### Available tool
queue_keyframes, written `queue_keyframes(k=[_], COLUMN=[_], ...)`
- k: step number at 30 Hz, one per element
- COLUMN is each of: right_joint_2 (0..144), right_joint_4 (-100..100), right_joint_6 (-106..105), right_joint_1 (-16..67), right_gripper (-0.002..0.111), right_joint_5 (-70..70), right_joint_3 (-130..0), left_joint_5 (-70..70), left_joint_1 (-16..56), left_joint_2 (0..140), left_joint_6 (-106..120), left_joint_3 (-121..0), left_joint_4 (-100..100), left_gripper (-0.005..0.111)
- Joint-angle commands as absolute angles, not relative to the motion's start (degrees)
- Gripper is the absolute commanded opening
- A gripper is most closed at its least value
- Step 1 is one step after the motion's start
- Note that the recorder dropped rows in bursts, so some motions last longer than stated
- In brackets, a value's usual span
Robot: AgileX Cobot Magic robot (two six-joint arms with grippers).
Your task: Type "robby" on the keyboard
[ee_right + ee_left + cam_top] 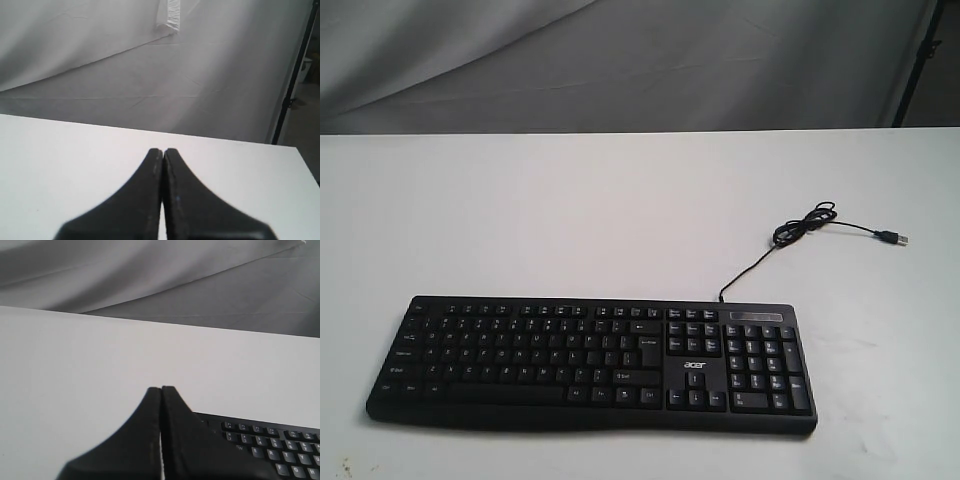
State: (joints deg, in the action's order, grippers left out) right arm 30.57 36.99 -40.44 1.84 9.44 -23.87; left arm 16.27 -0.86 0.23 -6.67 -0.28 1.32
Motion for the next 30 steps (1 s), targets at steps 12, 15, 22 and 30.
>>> queue_keyframes(k=[12,15,22,30], right_joint_2=[23.5,18.3,14.0,5.6], right_joint_4=[7.5,5.4,0.0,0.0], right_joint_6=[-12.1,-9.5,-7.0,-7.0], right_joint_1=[1.6,1.6,1.6,1.6], right_gripper=[0.000,0.000,0.000,0.000], right_joint_5=[-3.2,-4.8,-3.7,9.6], right_joint_3=[-12.1,-7.0,-1.0,0.0], left_joint_5=[16.1,16.1,16.1,16.1], left_joint_1=[-0.7,-0.7,-0.7,-0.7], left_joint_2=[0.0,0.0,0.0,0.0], left_joint_6=[-6.9,-6.9,-6.9,-6.9], left_joint_3=[0.0,0.0,0.0,0.0], left_joint_4=[0.8,0.8,0.8,0.8], left_gripper=[0.000,0.000,0.000,0.000])
